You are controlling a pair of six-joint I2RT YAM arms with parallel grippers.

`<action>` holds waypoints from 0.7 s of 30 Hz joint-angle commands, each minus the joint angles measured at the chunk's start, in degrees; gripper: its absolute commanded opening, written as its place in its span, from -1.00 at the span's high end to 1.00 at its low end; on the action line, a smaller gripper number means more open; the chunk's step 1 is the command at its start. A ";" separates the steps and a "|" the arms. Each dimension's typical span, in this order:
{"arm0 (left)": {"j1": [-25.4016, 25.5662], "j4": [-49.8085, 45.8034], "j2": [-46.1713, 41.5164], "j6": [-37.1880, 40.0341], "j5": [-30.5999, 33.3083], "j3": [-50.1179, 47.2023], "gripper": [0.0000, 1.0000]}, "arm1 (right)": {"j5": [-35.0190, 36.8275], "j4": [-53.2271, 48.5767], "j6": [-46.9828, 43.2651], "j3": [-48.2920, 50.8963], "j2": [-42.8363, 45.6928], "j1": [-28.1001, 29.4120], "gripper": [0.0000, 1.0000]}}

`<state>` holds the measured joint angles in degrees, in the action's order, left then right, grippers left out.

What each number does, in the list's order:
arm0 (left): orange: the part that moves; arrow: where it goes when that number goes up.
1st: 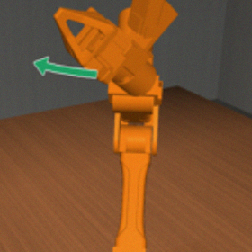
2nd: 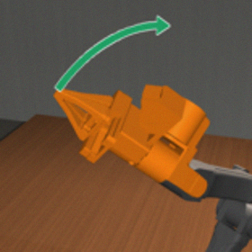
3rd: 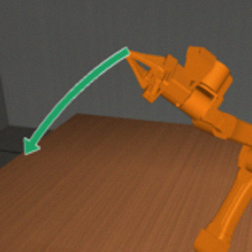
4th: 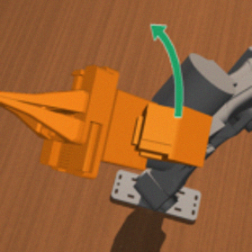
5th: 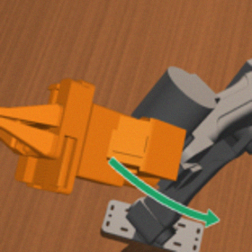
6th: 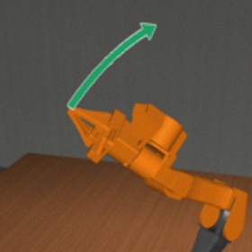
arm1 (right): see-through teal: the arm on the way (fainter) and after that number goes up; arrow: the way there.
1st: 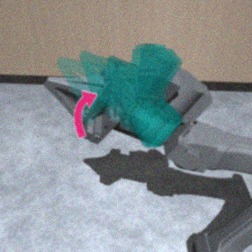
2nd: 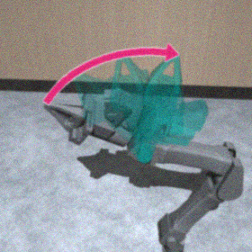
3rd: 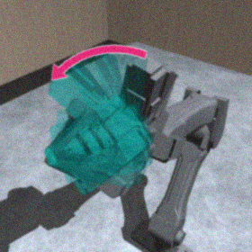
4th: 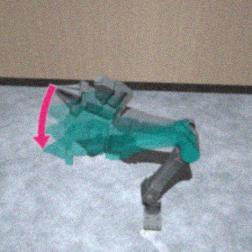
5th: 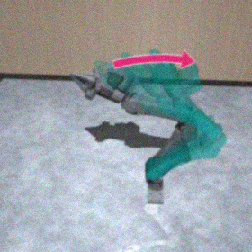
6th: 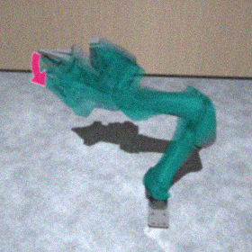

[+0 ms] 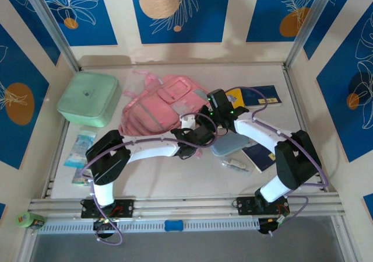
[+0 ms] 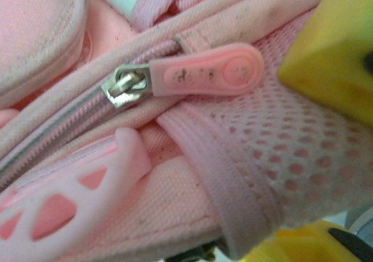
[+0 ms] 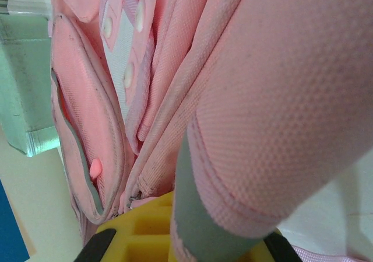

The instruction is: Pack the student bag

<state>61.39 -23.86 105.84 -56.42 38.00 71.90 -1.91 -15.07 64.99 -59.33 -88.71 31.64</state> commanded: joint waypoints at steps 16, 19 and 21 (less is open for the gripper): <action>-1.73 10.79 -3.19 9.08 -0.19 -1.66 1.00 | -5.56 0.42 -2.44 -1.46 0.99 0.78 1.00; -1.86 10.64 -4.76 9.73 -1.64 -2.94 1.00 | -5.30 -0.11 -2.98 -2.08 0.93 0.34 1.00; -1.85 9.88 -6.21 10.25 -3.18 -4.05 1.00 | -5.64 -0.19 -3.28 -2.36 0.90 -0.37 1.00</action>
<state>60.07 -17.52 103.57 -48.93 36.40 68.53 -2.44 -14.59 63.40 -59.55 -88.71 31.05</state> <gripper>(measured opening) 0.081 0.056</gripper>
